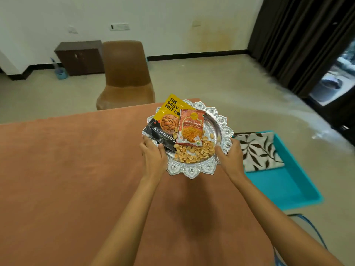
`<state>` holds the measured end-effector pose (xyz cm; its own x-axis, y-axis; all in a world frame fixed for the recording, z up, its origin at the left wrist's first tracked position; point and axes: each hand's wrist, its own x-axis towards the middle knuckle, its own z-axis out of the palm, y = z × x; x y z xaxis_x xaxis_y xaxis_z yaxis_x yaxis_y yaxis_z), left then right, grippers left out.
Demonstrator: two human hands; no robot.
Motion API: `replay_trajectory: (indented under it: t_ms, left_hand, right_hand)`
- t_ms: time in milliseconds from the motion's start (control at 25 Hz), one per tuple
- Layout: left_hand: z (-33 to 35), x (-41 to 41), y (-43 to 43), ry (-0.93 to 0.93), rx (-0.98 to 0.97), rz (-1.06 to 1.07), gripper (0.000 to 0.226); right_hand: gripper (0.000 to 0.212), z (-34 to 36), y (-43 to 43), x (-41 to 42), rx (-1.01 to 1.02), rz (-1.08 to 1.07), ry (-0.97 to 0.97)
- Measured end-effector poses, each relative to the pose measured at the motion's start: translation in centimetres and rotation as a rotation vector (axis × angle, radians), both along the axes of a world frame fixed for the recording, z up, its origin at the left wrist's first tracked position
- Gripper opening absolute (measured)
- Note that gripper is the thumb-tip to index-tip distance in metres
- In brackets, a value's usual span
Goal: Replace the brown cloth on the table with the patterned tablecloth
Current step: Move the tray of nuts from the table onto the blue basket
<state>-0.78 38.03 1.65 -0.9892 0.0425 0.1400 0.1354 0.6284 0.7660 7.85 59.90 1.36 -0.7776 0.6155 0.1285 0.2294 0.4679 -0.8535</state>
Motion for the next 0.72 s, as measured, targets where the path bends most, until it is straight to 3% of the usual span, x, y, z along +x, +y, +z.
replay_trajectory:
  t_ms: [280,400,720]
  left_hand:
    - [-1.4,3.2,17.2,-0.031,0.037,-0.194,0.063]
    - [-2.9,4.8,23.2,-0.036,0.037,-0.264,0.062]
    - [-8.7,8.6,33.8,-0.162,-0.078,-0.421,0.061]
  right_hand:
    - [0.055,-1.1,14.6,7.3,-0.034,-0.219,-0.017]
    - [0.041,-2.6,19.9,10.0,-0.023,-0.283,-0.005]
    - [0.06,-8.8,30.2,15.8,-0.074,-0.393,-0.128]
